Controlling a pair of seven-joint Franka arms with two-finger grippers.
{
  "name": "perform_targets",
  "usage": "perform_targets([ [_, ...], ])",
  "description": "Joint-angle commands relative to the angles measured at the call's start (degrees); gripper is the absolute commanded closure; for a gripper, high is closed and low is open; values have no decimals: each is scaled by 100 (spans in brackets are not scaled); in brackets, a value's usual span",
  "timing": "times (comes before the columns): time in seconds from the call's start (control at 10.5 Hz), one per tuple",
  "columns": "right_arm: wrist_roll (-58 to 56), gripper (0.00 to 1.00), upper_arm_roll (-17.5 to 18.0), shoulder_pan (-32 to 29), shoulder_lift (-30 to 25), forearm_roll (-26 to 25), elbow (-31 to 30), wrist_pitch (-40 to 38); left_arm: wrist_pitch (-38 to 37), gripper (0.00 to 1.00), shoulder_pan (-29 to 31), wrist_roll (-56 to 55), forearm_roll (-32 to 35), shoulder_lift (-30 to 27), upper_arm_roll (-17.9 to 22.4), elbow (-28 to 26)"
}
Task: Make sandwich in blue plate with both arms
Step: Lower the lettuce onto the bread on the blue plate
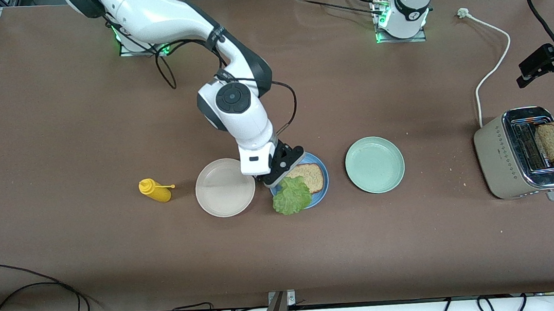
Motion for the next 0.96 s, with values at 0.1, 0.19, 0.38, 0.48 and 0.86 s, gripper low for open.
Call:
perform_targets([
  [0.1,-753,100,-6,189,848,-627,144,1256,-145,0,49,-16,164,77,-37,191],
  [0.19,-823,100,-6,207,988,-856,118,1362,-145,0,49,-16,164,77,-37,191],
  [0.38,-1270,100,-6,216,1034,-929,-67,1521,-145,0,49,-16,156,77,-37,191],
  [0.48,-1367,100,-6,216,1008,-929,-76,1504,-145,0,49,-16,156,77,-37,191],
  [0.86,-2448,100,-15,181,972,-920,-76,1460,-145,0,49,-16,156,77,-37,191],
])
